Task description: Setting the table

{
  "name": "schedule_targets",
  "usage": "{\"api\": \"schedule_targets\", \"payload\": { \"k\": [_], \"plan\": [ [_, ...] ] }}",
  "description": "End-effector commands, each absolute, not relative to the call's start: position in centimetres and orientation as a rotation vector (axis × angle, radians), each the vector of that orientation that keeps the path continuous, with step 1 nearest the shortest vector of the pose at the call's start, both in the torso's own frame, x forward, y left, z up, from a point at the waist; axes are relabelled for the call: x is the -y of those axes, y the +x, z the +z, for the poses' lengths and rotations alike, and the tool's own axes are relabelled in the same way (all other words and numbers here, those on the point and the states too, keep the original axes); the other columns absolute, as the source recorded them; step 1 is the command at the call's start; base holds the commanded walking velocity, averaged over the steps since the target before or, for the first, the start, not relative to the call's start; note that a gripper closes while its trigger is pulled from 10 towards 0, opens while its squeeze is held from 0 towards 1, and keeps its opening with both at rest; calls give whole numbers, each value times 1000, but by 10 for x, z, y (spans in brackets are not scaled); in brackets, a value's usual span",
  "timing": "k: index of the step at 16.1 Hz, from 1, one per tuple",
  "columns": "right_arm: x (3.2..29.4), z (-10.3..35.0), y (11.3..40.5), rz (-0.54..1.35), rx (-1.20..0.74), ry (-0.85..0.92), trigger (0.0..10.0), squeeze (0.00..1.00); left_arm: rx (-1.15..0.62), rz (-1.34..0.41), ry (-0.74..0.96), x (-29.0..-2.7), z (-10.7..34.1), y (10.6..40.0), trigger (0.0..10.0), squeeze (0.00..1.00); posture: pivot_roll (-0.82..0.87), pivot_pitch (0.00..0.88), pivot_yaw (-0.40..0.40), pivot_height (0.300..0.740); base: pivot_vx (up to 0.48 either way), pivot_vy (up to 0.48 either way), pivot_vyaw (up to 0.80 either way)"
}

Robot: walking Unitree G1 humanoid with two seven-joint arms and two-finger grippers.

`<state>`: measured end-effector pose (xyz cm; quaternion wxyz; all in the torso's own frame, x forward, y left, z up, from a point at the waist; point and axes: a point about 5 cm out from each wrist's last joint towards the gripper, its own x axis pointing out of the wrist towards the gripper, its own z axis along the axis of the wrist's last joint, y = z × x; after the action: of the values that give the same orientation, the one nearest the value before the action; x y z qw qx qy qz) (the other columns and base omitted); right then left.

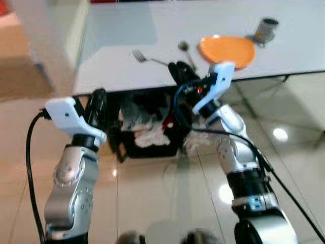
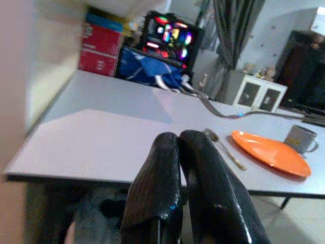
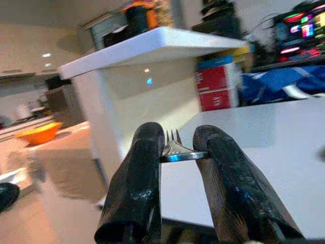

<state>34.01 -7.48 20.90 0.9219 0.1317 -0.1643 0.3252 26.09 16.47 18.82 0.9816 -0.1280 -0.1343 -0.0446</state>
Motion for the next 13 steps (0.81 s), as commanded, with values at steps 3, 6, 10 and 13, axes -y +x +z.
{"api": "schedule_targets", "payload": {
  "k": [3,6,10,13],
  "plan": [
    [86,218,345,553,400,167,10000,0,297,-116,-265,-158,195,260,10000,0,-23,112,-3,740,414,0,0],
    [85,222,348,501,423,139,10000,0,299,-117,-266,-158,196,259,10000,0,-25,115,-2,740,415,0,0],
    [77,221,353,442,430,45,10000,0,304,-114,-270,-157,198,260,10000,0,-20,118,-5,740,414,0,0],
    [69,217,356,397,422,-7,10000,0,309,-103,-269,-160,199,259,10000,0,-15,119,-8,740,414,0,0]
  ]
}}
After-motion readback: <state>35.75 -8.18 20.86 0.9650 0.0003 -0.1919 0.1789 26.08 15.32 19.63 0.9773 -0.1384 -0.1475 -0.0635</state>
